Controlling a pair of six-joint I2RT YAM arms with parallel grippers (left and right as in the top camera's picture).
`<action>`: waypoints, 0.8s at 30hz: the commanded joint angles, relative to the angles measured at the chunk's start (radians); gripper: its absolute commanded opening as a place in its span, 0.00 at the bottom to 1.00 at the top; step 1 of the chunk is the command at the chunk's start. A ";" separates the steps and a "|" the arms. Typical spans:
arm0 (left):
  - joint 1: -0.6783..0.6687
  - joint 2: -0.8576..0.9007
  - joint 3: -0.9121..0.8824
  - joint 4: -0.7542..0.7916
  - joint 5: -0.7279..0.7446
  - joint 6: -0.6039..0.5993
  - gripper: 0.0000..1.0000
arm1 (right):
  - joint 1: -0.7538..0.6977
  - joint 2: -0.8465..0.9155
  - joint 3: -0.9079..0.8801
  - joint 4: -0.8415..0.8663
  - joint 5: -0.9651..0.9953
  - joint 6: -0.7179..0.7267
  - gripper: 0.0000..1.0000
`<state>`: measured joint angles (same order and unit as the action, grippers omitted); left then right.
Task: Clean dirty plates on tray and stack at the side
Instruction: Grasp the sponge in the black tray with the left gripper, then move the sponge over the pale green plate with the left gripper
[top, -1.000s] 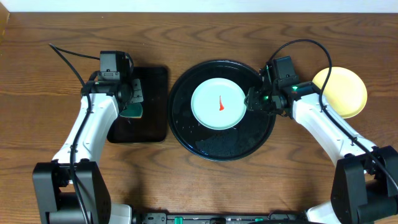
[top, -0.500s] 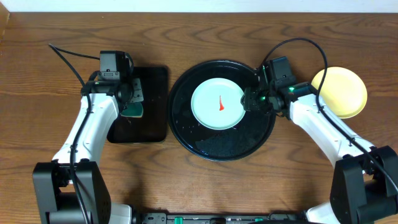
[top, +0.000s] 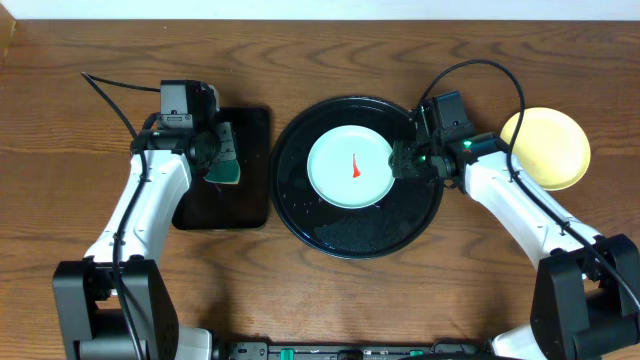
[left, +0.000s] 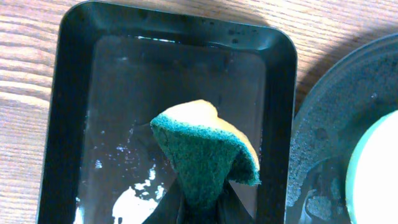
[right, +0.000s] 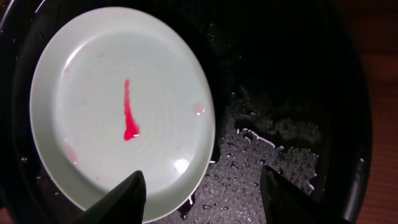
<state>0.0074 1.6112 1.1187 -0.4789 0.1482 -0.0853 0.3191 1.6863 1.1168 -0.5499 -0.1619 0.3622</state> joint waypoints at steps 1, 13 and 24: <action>-0.002 0.001 -0.002 0.000 0.010 -0.002 0.07 | 0.010 0.020 -0.012 0.016 0.027 -0.012 0.56; -0.003 -0.009 -0.002 -0.017 0.009 -0.002 0.07 | 0.053 0.185 -0.012 0.151 0.029 -0.008 0.38; -0.005 -0.129 -0.002 -0.018 0.010 -0.002 0.07 | 0.066 0.234 -0.011 0.173 0.077 0.055 0.07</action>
<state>0.0055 1.5524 1.1187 -0.4969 0.1516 -0.0853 0.3817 1.9068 1.1141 -0.3805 -0.0895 0.3820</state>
